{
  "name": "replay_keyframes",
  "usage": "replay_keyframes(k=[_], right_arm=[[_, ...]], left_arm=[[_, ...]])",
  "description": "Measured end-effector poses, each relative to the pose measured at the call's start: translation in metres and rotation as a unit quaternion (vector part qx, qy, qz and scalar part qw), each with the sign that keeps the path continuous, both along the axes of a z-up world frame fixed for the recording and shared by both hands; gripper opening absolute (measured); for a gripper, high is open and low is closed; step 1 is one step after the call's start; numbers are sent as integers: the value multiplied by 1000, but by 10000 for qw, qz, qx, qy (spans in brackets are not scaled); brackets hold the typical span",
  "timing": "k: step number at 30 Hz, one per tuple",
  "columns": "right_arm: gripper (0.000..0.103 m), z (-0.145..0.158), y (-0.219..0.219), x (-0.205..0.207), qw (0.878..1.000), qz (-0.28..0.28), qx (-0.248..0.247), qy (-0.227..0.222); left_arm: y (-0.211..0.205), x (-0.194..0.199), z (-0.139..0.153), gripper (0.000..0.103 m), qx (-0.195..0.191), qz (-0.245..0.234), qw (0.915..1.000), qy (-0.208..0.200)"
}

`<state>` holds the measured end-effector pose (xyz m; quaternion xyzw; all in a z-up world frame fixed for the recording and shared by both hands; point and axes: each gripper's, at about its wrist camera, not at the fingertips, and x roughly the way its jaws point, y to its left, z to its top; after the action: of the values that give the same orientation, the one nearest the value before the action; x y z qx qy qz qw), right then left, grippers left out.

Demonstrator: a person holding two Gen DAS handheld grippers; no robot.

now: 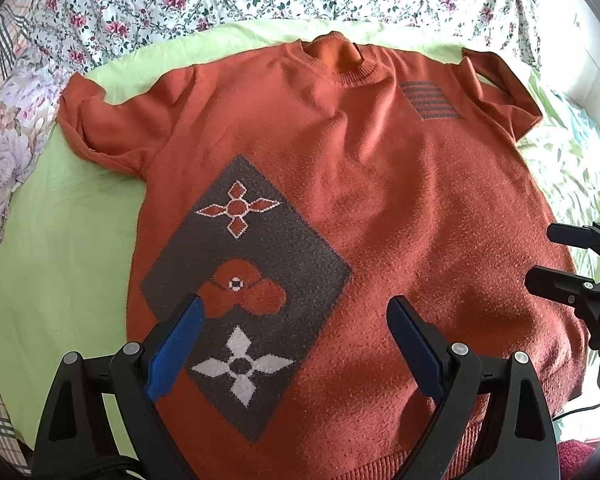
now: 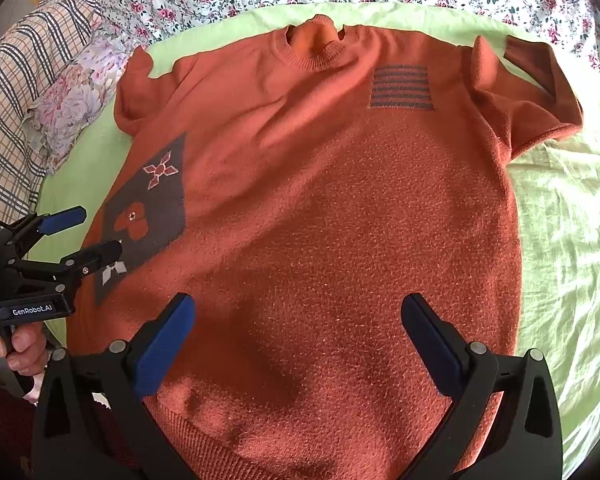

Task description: Fold small clothes

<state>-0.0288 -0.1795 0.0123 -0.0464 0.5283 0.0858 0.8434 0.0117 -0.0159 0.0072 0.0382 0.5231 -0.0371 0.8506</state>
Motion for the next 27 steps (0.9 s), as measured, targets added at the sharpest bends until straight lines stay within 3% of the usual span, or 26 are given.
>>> replay_keyframes(k=[7,16,20,27], right_arm=[[102,1,-1,1,10000,12,33,-77],[102,6,-15,18,9996,-56,64,270],[102,10,-20,24,10000,-34,-12,83],[102,23,-35,58,9998,85,-56,-140]], left_arm=[[-2,6,-4,93,23,8,10000,48],[8,21,-9,93,-5,195,9997,144],[10,30,-11,93,35,225,9996,164],[27,83,2,93,39,27,9999,-99]])
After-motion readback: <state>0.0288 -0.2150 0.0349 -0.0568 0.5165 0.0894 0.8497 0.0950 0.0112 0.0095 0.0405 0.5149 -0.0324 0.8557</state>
